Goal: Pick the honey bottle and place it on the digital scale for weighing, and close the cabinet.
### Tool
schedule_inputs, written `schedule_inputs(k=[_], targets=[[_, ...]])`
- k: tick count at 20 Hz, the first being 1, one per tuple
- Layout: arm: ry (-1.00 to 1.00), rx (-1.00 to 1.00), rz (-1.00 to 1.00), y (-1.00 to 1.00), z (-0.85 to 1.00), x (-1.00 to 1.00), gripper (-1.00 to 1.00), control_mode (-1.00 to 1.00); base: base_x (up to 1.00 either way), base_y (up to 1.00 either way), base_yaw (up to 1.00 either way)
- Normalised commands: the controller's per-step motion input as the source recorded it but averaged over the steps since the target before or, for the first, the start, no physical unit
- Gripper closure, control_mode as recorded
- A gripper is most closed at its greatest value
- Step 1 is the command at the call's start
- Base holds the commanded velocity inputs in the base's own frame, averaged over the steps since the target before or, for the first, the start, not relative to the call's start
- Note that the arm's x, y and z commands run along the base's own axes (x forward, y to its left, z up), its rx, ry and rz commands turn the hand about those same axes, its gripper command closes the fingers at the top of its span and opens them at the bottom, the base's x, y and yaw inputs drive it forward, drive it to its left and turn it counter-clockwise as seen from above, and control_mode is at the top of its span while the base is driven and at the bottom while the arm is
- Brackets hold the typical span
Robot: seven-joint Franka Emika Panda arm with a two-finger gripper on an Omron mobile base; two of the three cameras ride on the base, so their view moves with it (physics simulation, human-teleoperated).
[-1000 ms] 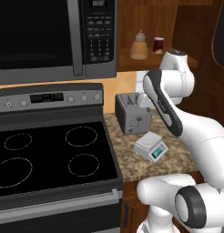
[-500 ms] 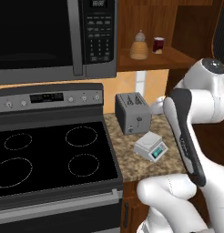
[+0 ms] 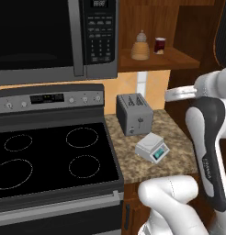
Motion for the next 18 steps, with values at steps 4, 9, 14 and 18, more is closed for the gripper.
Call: schedule_inputs(k=[4, 9, 14, 18], targets=[[-0.29, 0.13, 0.00, -0.11, 0.93, -0.07, -1.00, -1.00, 0.00, 0.00, 0.00], [-0.18, 0.02, -0.02, 0.00, 0.77, 0.00, -1.00, -1.00, 0.00, 0.00, 0.00], [-0.08, -0.01, -0.01, 0.00, 0.40, 0.12, -1.00, -1.00, 0.00, 0.00, 0.00], [-0.08, 0.00, 0.00, 0.00, 0.08, 0.43, -1.00, -1.00, 0.00, 0.00, 0.00]])
